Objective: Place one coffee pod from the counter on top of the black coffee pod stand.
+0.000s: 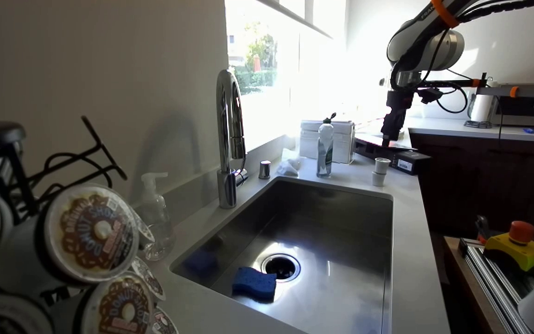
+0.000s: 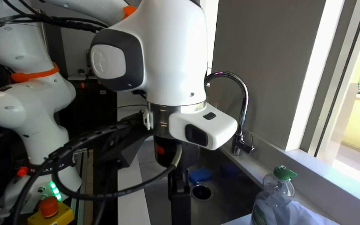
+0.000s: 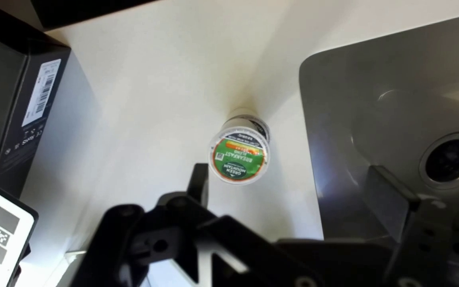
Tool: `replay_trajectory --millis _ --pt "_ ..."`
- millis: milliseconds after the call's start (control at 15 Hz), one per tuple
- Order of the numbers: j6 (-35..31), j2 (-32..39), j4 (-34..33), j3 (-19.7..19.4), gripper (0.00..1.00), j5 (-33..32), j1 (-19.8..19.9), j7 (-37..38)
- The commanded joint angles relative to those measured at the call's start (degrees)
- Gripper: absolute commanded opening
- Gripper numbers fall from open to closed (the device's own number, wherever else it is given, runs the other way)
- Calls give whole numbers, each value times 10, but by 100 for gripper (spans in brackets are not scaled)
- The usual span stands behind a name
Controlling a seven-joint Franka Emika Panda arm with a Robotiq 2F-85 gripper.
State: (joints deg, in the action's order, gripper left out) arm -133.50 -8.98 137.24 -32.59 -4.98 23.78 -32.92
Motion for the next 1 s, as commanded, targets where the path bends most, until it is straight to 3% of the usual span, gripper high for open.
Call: replay_trajectory --millis 0,333,667,933 --pt "-8 13 -2 -6 100 22 0 -44" --pt "-26 33 -3 -13 100 24 2 -112" --pt "-72 62 -2 -18 100 89 1 -205" --pt "-72 87 -7 -11 100 141 6 -269"
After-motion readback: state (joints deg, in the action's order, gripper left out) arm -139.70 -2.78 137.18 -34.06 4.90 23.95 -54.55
